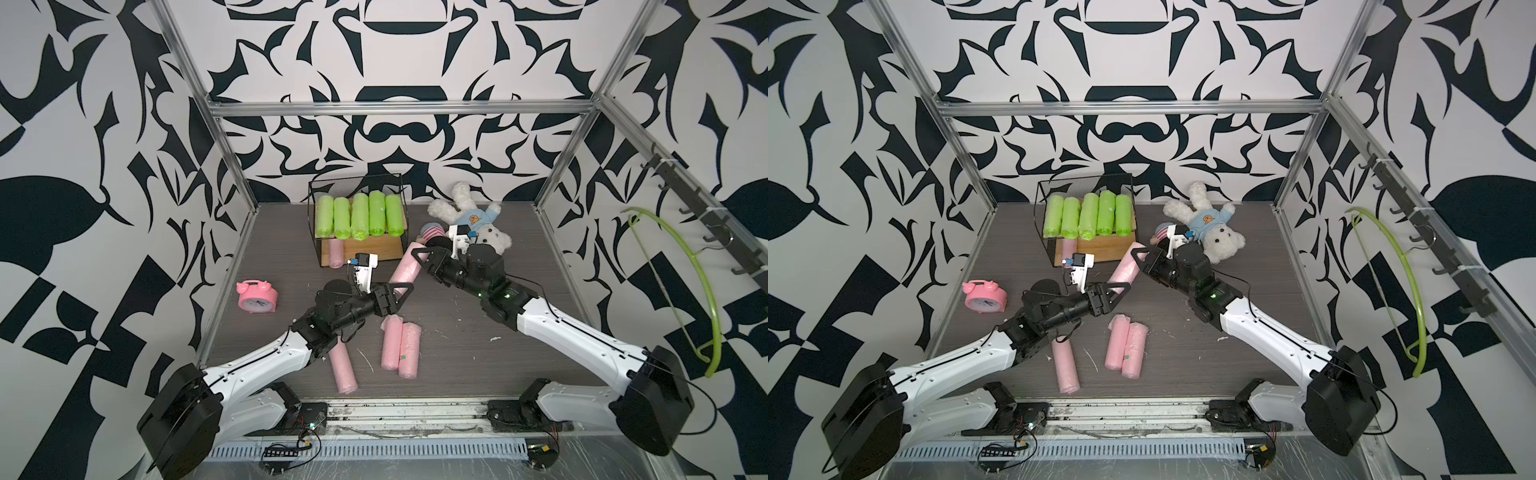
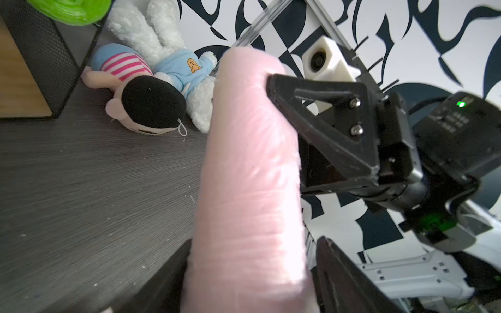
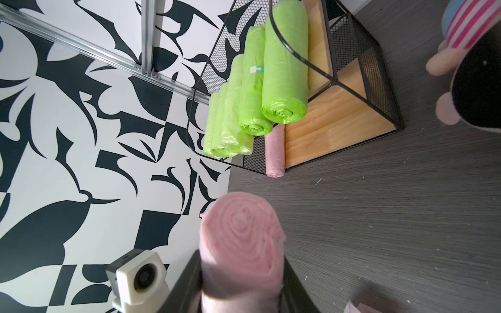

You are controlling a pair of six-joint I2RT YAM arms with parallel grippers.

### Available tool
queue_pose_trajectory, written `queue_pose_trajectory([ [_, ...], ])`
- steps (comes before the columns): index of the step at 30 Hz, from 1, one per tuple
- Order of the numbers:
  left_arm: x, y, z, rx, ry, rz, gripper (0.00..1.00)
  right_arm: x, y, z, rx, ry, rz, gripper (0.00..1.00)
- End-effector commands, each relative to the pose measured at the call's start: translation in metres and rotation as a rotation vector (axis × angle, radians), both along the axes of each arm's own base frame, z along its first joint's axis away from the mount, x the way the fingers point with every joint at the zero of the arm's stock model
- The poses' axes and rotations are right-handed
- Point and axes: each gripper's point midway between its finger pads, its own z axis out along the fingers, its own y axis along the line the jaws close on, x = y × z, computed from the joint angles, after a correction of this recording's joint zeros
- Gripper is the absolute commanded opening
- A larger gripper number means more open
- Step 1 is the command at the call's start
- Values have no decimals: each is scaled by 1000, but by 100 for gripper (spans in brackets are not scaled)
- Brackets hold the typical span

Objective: Sort the rolls of trash bags by color and place them on the shelf
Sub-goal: Pick up the roll of trash bags from the center of the board.

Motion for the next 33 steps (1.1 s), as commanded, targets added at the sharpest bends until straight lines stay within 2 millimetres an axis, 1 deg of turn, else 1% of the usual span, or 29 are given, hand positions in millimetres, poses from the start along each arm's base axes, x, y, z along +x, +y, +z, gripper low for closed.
queue_pose_trajectory([
  [1,6,5,9,-25,-41,41,78,-1,3,43,110,-97,9,31],
  [3,9,8,10,-39,-43,62,75,-1,2,44,117,-97,4,31],
  [7,11,11,14,-83,-50,87,63,0,2,40,140,-81,-5,30],
  [11,13,11,18,-116,-66,92,49,2,7,35,155,-64,4,30],
  [14,15,12,18,-105,-73,100,38,3,8,30,149,-55,4,31],
  [16,17,13,13,-75,-69,110,33,4,5,26,131,-55,-8,36],
  [17,18,14,10,-54,-67,117,30,4,4,24,113,-56,-13,41],
  [20,21,21,-2,15,-65,145,27,6,-1,16,62,-52,-27,57],
  [23,21,28,-13,79,-72,165,26,8,-10,8,10,-46,-50,67],
  [26,19,38,-30,164,-62,184,26,8,-22,0,-60,-47,-74,82],
  [27,19,43,-39,202,-52,196,26,7,-27,-1,-87,-53,-83,86],
  [29,18,55,-56,279,-36,226,26,4,-37,-3,-159,-70,-100,91],
  [31,20,71,-73,358,-22,283,25,1,-49,-4,-236,-88,-124,93],
  [33,26,89,-86,424,-4,349,25,-2,-58,-5,-290,-111,-139,93],
])
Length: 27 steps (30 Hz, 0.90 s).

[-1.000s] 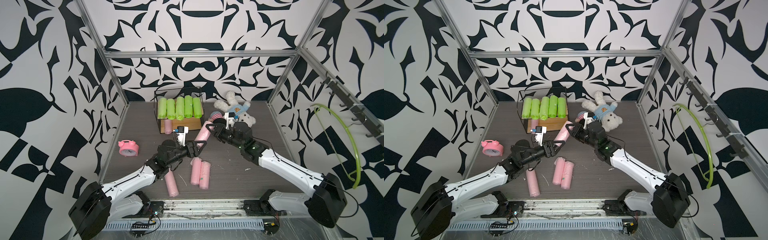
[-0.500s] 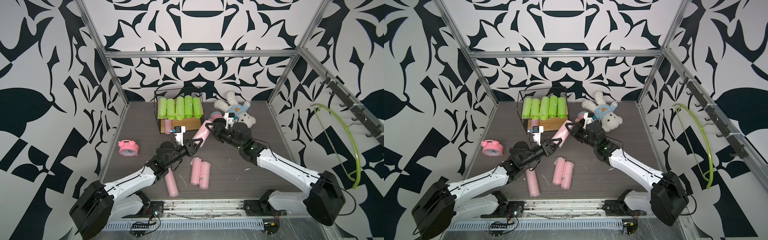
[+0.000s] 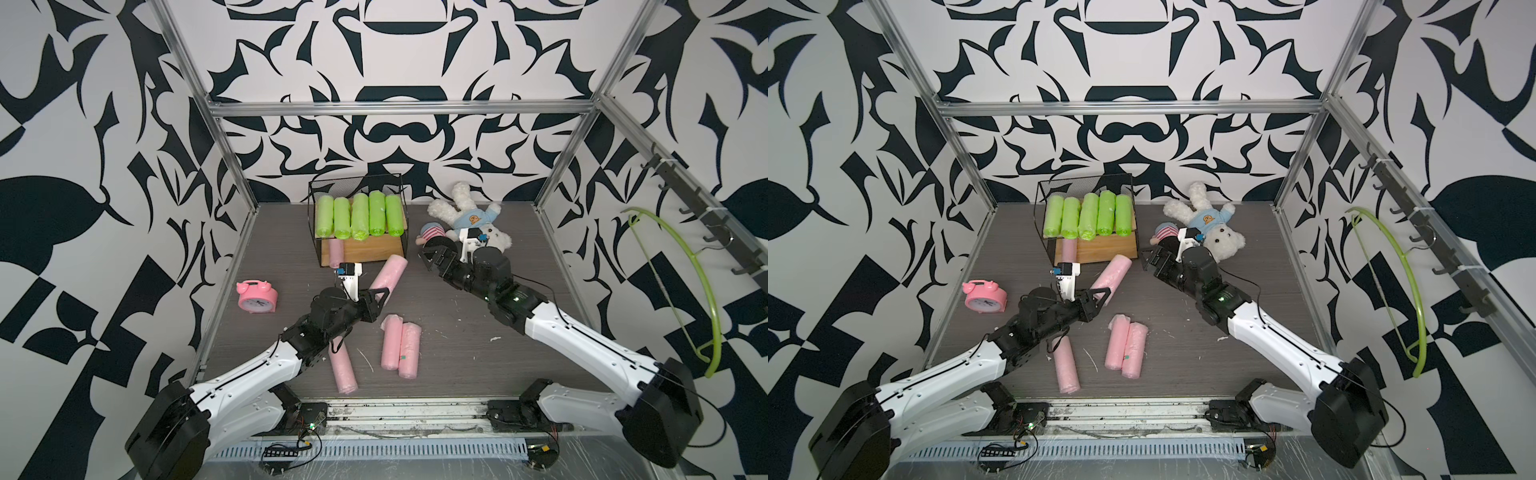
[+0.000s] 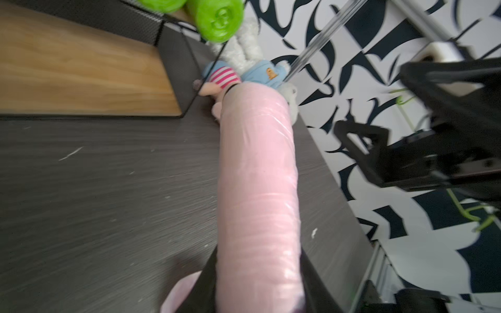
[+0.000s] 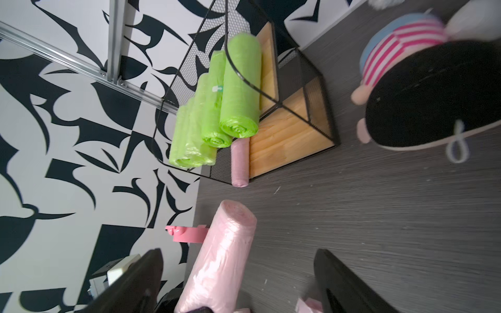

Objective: Sort the rolls of trash bags by color and place them on the shelf
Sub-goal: Pick up the roll of trash bags from the center of the board, then place the roll of trash bags on the shelf.

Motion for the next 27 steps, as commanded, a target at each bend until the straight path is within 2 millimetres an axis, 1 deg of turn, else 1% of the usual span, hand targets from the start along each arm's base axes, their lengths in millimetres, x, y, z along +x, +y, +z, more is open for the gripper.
queue_pose_trajectory([
  [1,12,38,-29,174,14,142,25,-4,-22,12,-136,-89,-40,93],
  [3,20,50,-36,218,26,197,24,-5,-28,7,-167,-94,-52,93],
  [6,36,61,-47,276,32,268,23,-7,-29,4,-188,-98,-44,93],
  [12,71,59,-52,370,-20,331,22,-9,-26,-4,-199,-92,-19,93],
  [13,78,59,-56,406,-26,339,22,-9,-25,-5,-199,-92,-15,93],
  [17,100,63,-58,474,-51,385,21,-10,-24,-8,-205,-89,0,93],
  [20,114,66,-57,493,-59,405,21,-10,-22,-8,-209,-90,9,93],
  [24,132,74,-63,528,-50,435,21,-9,-20,-9,-215,-92,19,93],
  [27,146,74,-65,551,-57,441,21,-9,-17,-11,-217,-87,32,93],
])
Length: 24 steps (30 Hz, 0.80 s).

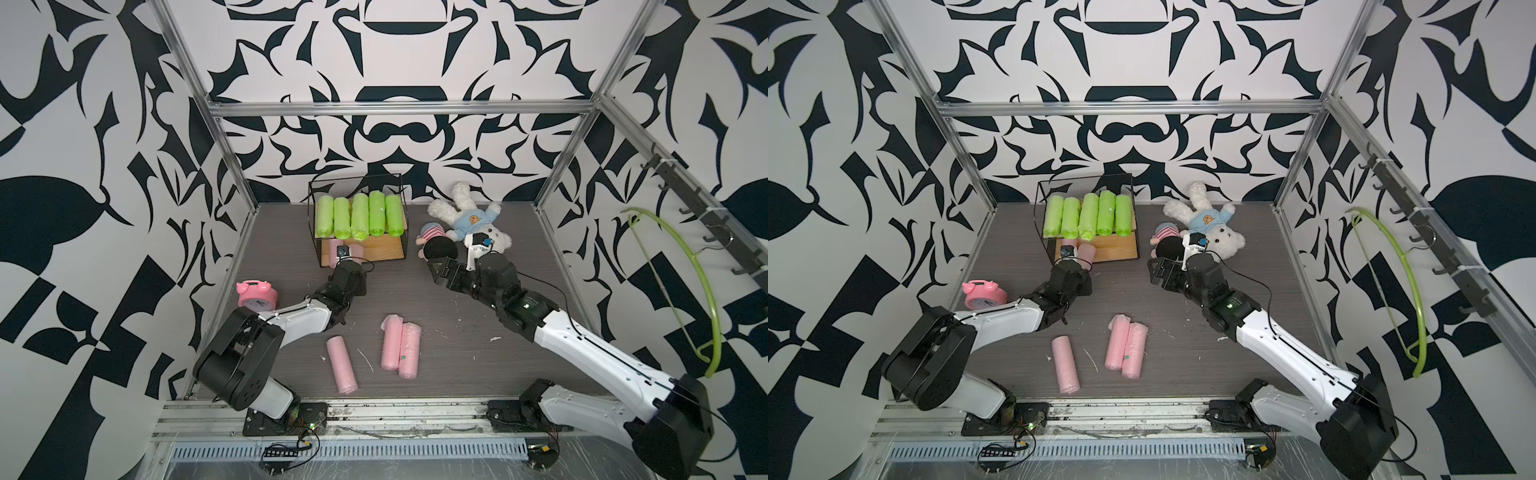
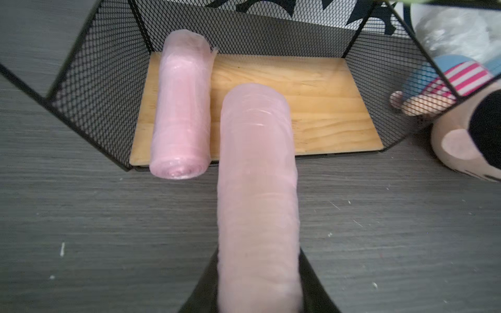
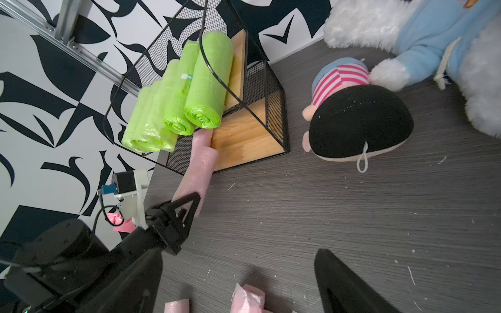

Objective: Sort the rolls of trash bags by color and place them on the shelf
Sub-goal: Place the roll of trash bags on the shelf.

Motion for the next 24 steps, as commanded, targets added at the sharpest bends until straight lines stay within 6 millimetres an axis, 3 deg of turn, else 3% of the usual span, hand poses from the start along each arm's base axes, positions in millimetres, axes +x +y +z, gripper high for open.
queue_pose_trajectory([
  [1,25,-1,16,30,-72,13,21,2,6,9,5,-30,27,93],
  [14,66,6,-4,176,-63,85,27,1,12,4,10,-10,56,93],
  [24,78,12,-8,239,-24,135,38,-2,10,4,5,-11,60,93],
])
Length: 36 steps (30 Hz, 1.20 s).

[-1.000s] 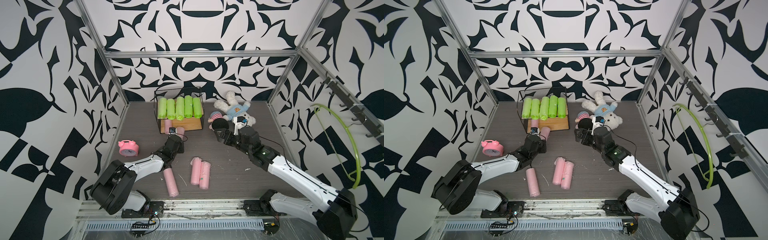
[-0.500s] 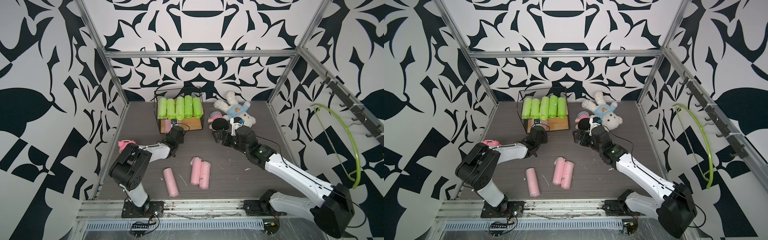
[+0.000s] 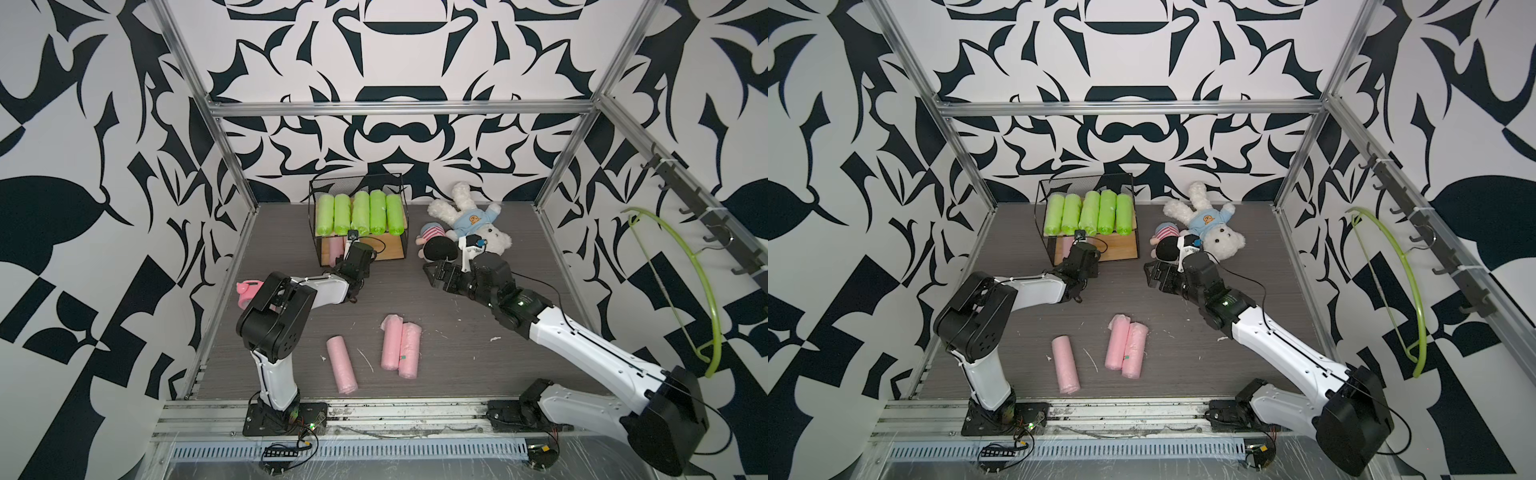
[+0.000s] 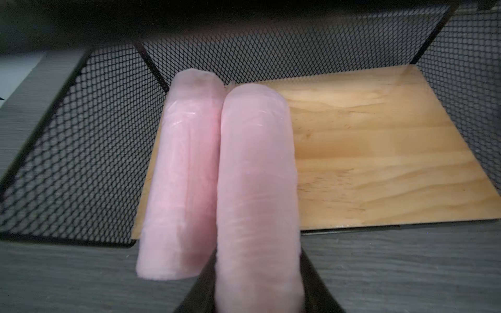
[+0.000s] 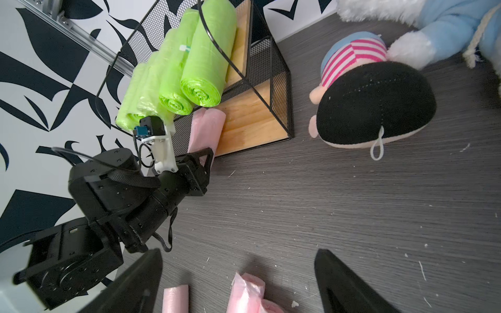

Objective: Sort the rolls of trash bags by color and place them on the shelf
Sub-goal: Place the roll of trash bags on the shelf.

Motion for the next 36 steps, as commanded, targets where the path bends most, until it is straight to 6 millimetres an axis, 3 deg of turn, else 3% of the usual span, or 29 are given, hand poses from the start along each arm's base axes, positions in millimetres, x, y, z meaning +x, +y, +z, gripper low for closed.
queue_pose_trajectory([
  [1,11,8,12,33,-30,49,39,-1,0,16,9,-50,11,93],
  [7,9,16,11,74,-15,78,44,-1,-1,18,7,-53,9,93],
  [19,-5,17,10,39,6,68,64,-7,-8,20,-13,-58,6,93],
  [29,-20,6,20,-18,16,9,78,-11,-12,18,-25,-59,1,93],
  [36,-44,-8,25,-81,41,-47,84,-15,-18,6,-71,-44,-2,93],
])
